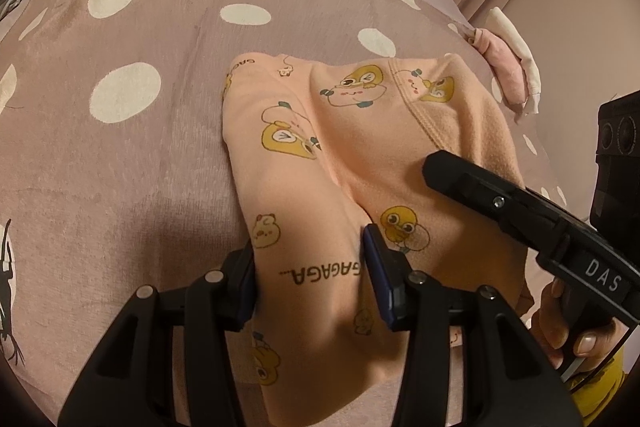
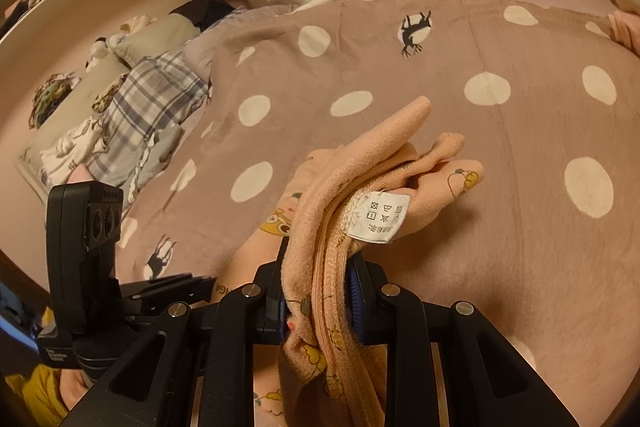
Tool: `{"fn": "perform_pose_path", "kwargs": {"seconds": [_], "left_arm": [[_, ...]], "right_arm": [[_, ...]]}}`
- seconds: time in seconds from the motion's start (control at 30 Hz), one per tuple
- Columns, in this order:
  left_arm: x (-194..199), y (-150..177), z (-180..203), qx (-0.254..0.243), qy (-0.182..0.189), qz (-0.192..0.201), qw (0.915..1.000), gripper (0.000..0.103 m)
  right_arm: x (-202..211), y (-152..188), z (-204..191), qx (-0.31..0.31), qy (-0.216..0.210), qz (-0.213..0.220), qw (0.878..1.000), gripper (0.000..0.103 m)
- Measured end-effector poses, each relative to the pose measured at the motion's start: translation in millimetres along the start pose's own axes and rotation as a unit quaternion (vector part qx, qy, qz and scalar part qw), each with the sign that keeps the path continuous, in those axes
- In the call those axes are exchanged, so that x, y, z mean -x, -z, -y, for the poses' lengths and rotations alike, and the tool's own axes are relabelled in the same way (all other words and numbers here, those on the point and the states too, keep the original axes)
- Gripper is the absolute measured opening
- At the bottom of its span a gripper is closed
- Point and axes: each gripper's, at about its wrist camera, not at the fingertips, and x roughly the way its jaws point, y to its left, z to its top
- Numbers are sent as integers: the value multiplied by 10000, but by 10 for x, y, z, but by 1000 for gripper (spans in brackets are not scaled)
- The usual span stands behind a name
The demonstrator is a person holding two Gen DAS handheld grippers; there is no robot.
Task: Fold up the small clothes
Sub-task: 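Lower the tagged edge onto the shirt and open the right gripper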
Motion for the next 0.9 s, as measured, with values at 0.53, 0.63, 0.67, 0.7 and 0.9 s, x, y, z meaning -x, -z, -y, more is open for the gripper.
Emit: {"fn": "perform_pose_path", "kwargs": {"seconds": [0.53, 0.63, 0.67, 0.7, 0.9], "left_arm": [[-68, 31, -130, 196, -219, -200, 9994, 80], [-59, 39, -136, 206, -268, -211, 9992, 85], [-58, 41, -132, 195, -318, -212, 9991, 86], [-58, 42, -130, 187, -362, -216, 9989, 88], [-54, 77, -153, 221, -583, -243, 9978, 97]], "right_arm": [[20, 217, 530, -1166, 317, -342, 9921, 29], [60, 273, 562, -1135, 531, -349, 9915, 34], [77, 285, 567, -1100, 645, -343, 9912, 39], [97, 295, 569, -1065, 747, -331, 9910, 42], [250, 289, 477, -710, 987, -73, 9926, 45]]}}
